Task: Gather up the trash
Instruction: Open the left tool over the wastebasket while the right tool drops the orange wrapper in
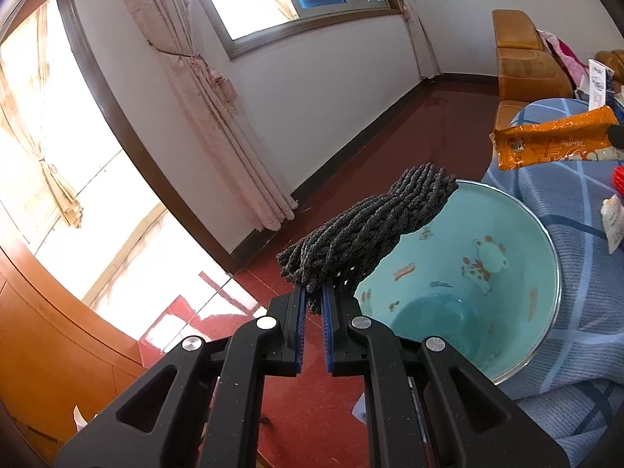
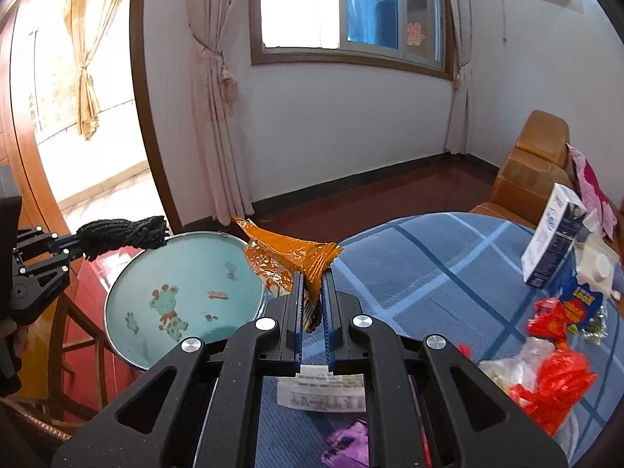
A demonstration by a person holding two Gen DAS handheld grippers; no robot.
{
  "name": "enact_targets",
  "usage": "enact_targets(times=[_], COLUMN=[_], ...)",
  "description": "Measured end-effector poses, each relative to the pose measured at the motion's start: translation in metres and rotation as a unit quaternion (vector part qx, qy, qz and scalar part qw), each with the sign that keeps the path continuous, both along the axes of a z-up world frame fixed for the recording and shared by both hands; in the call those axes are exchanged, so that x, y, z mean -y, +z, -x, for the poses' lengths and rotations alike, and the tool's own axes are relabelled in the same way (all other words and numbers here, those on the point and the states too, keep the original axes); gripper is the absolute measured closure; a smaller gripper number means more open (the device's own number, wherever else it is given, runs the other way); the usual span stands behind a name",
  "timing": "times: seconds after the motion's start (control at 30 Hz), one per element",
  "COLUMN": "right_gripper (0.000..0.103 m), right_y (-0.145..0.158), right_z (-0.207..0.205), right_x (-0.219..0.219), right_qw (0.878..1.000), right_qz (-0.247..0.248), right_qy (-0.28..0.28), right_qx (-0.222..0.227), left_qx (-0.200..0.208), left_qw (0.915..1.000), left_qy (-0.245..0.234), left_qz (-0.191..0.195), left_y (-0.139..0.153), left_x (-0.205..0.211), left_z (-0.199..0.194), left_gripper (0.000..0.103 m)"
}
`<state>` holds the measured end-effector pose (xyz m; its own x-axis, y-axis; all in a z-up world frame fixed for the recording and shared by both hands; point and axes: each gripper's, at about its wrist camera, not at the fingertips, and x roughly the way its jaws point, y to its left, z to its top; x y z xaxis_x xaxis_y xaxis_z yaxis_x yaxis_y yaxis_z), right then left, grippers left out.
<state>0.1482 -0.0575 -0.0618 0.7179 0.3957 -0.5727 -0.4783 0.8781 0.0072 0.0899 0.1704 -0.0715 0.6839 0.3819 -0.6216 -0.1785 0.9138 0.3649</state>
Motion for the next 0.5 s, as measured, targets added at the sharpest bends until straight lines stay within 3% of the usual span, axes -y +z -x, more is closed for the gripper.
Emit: enact_targets(times=[0.5], right_gripper=[0.093], right_y=[-0.013], right_z=[-0.02], right_x=[-0.033], right_qw=[0.999], right_qz=[0.025], right_qy=[0.027], right_qx=[-0.018], left_qx=[-0.006], left_qw=[0.9999], left_qy=[0.008], left_qz=[0.002], left_y=[-0.006], left_x=[-0.006], left_z=[-0.004], left_gripper=[0.095])
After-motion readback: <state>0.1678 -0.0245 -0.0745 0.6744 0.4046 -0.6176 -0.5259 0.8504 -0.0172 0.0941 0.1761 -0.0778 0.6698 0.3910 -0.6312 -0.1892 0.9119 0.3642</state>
